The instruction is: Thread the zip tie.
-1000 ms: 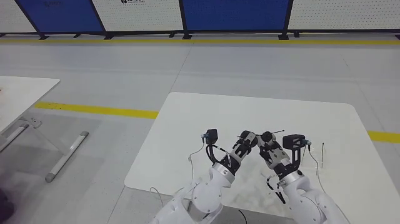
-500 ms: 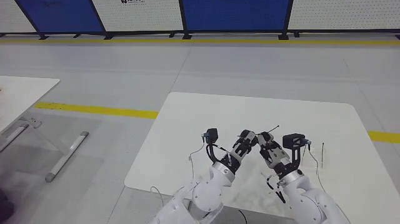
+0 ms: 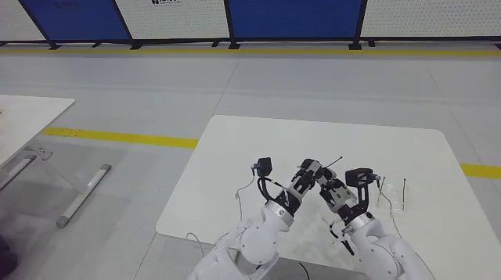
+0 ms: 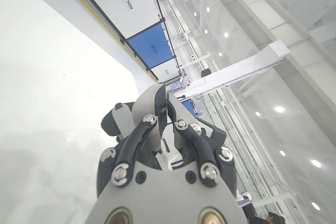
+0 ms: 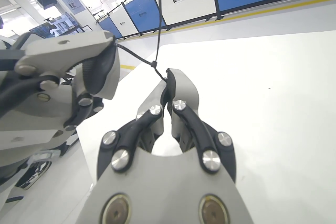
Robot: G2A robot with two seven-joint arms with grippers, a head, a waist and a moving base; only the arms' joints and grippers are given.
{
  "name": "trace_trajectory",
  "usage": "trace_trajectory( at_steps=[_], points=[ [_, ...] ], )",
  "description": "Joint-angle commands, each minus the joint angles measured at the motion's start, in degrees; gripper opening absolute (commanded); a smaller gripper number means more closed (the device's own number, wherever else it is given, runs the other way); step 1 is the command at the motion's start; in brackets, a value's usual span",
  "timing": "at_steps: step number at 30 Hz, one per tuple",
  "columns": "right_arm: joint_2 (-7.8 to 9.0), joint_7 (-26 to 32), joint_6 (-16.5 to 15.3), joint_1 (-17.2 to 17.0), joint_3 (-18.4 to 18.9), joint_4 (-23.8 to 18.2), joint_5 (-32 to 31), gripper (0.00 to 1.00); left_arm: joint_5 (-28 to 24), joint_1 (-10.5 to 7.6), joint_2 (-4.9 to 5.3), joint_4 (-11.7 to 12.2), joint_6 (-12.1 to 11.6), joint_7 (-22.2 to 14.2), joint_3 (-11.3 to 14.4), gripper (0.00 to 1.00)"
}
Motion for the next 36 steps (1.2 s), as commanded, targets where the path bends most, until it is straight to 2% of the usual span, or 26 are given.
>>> trace_trajectory(
  at_steps=[1,19,27,28,29,33,36],
  points=[
    [0.01,-0.02,0.06,-0.02,-0.03,0.08,-0.07,0.0,0.22,0.24,0.05,-0.5,-0.15,-0.14,-0.13,0.0],
    [0.09,0.24,0.21,-0.12,-0.5,0.82,-0.98,0.0,1.28,2.03,0.32,-4.82,-1.3,-0.88,-0.55,0.0],
    [0.09,-0.65,0.6,-0.52,-0.22,0.89,-0.07,0.0,1.85,2.61,0.39,-5.35,-1.16,-0.45,-0.79,0.0],
    [0.07,-1.11,0.96,-0.67,0.02,0.67,0.6,0.91,1.98,2.59,0.38,-5.02,-0.87,0.18,-1.03,0.0],
    [0.04,-1.69,1.36,-0.83,0.32,0.34,1.28,1.0,1.88,2.58,0.36,-4.71,-0.7,0.79,-1.29,0.0],
    [0.11,-4.87,1.95,-2.45,2.93,-2.16,5.52,1.0,1.24,2.98,0.33,-3.57,-0.77,3.97,-2.97,0.0],
    [0.13,-9.73,2.59,-4.73,6.74,-4.97,11.72,1.0,0.6,3.74,0.39,-2.52,-1.16,6.5,-4.79,0.0]
  ],
)
